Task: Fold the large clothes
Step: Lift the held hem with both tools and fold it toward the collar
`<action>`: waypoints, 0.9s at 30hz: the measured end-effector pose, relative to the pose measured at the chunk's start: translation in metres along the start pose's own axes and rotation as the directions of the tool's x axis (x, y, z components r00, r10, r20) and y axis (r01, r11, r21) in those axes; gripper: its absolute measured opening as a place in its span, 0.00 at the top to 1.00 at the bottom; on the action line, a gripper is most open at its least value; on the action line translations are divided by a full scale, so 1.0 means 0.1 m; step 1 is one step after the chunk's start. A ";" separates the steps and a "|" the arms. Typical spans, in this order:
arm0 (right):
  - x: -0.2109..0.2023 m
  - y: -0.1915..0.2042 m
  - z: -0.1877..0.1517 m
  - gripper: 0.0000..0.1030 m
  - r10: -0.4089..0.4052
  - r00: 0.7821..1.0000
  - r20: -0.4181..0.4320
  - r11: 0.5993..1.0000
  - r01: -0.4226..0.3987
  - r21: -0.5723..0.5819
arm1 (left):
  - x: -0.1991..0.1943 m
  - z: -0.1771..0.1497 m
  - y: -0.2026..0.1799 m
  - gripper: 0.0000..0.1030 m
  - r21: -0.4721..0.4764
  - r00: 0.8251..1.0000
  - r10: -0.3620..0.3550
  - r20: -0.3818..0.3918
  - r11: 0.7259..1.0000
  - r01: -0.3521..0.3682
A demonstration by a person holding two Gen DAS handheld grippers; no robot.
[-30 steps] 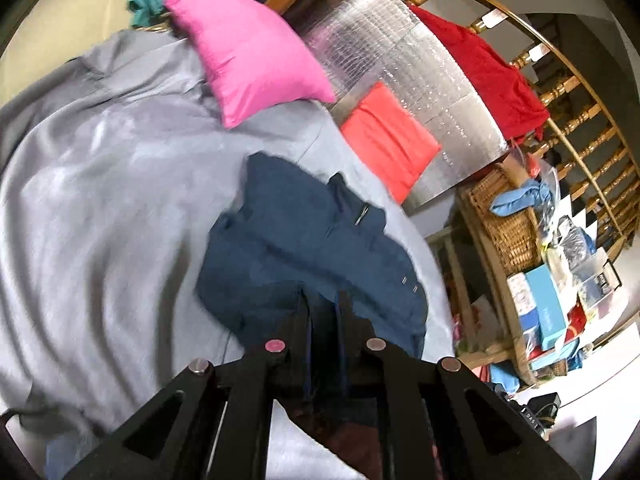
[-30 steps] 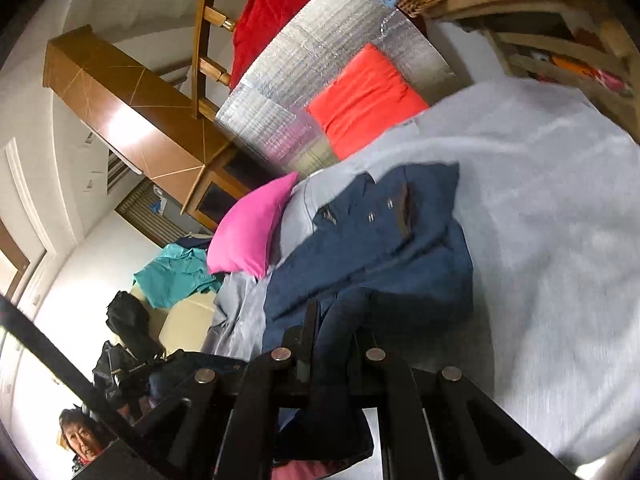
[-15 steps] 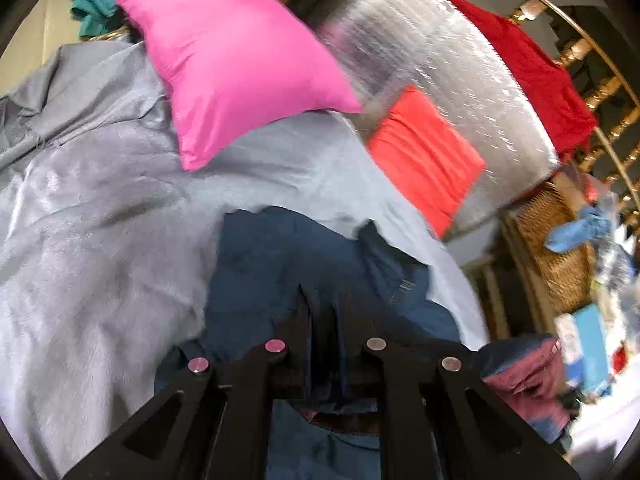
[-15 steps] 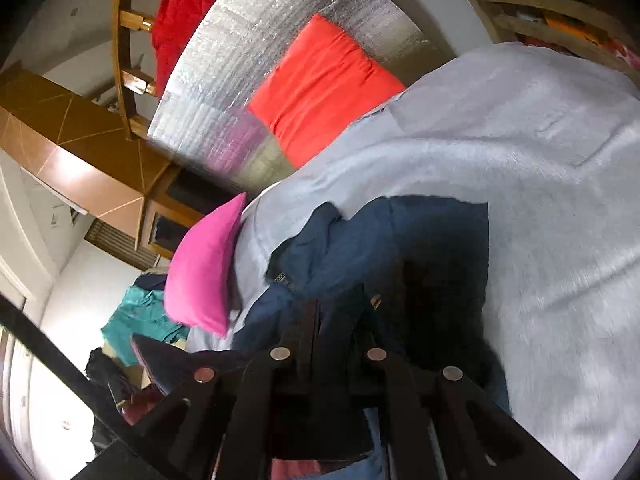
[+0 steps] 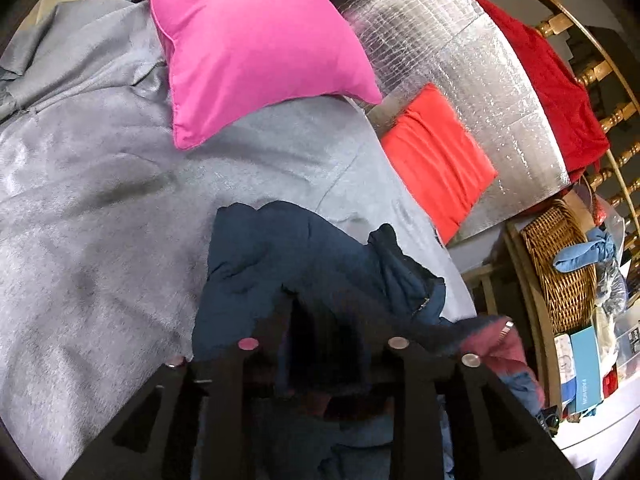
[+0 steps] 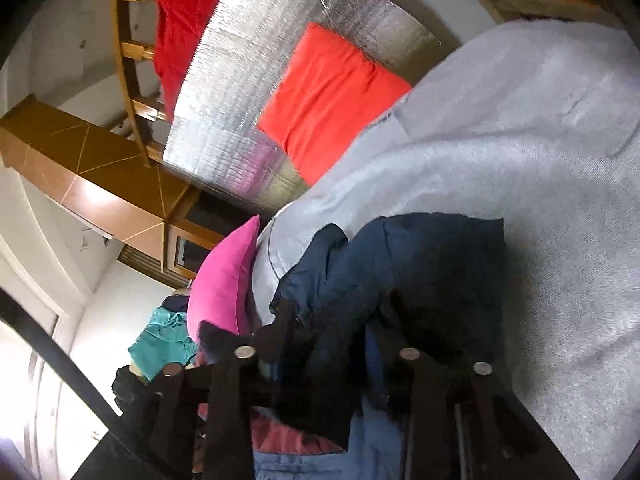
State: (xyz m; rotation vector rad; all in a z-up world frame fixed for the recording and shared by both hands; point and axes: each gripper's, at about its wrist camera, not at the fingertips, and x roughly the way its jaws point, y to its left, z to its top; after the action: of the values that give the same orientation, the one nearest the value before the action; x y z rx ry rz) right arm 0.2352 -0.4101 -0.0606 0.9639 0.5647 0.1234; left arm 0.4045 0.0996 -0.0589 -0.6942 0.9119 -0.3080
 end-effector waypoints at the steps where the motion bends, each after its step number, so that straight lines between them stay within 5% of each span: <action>1: -0.06 0.04 -0.02 0.57 -0.006 1.000 0.012 1.000 0.007 -0.017 | -0.04 -0.01 0.00 0.48 0.001 1.000 0.024 0.014 1.000 -0.024; 2: -0.10 0.05 -0.03 0.51 -0.008 1.000 0.019 1.000 0.008 -0.027 | -0.06 -0.02 0.01 0.21 -0.001 0.998 0.056 0.025 0.998 -0.056; 3: -0.17 0.08 -0.04 0.49 -0.009 0.999 0.037 0.999 0.011 -0.046 | -0.14 -0.03 0.05 0.16 -0.006 0.995 0.085 0.045 0.996 -0.085; 7: -0.38 0.08 -0.06 0.43 -0.054 0.994 0.090 0.995 0.061 -0.077 | -0.37 -0.05 0.18 0.16 -0.052 0.995 0.030 0.095 0.998 -0.025; 10: -0.36 0.16 -0.09 0.43 -0.133 0.989 0.069 0.976 0.143 -0.166 | -0.37 -0.05 0.10 0.16 0.024 0.989 0.089 0.115 0.995 -0.092; 14: -0.15 0.33 -0.20 0.43 -0.224 0.974 0.026 0.922 0.220 -0.317 | -0.06 -0.08 0.03 0.18 0.111 0.987 0.158 0.025 0.981 -0.160; 15: -0.08 0.36 -0.22 0.43 -0.251 0.968 0.021 0.907 0.243 -0.343 | 0.03 -0.08 0.04 0.21 0.121 0.985 0.173 0.001 0.978 -0.172; 18: 0.21 0.40 -0.27 0.43 -0.383 0.924 0.024 0.825 0.353 -0.441 | 0.30 -0.07 0.06 0.54 0.128 0.980 0.188 -0.067 0.975 -0.179; 21: 0.33 0.34 -0.23 0.43 -0.420 0.907 0.023 0.807 0.385 -0.447 | 0.35 -0.11 0.01 0.62 0.156 0.978 0.199 -0.060 0.970 -0.188; 22: 0.34 0.31 -0.20 0.48 -0.417 0.909 0.011 0.816 0.379 -0.436 | 0.34 -0.11 -0.02 0.70 0.176 0.977 0.207 -0.051 0.965 -0.195; 23: 0.37 0.28 -0.17 0.73 -0.427 0.904 0.003 0.816 0.387 -0.429 | 0.31 -0.11 -0.06 0.79 0.195 0.975 0.218 -0.036 0.959 -0.207; 24: 0.41 0.29 -0.16 0.86 -0.448 0.894 0.002 0.809 0.407 -0.424 | 0.29 -0.10 -0.06 0.82 0.196 0.976 0.216 -0.033 0.959 -0.206; 27: 0.39 0.30 -0.13 0.99 -0.442 0.897 0.009 0.823 0.410 -0.394 | 0.20 -0.06 -0.06 0.88 0.190 0.979 0.204 -0.016 0.962 -0.198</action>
State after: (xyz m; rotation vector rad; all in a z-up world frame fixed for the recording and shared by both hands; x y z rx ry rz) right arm 0.2658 -0.3698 -0.0573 0.4282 0.7889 -0.1272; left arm 0.4115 0.0819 -0.0694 -0.4192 0.9651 -0.2220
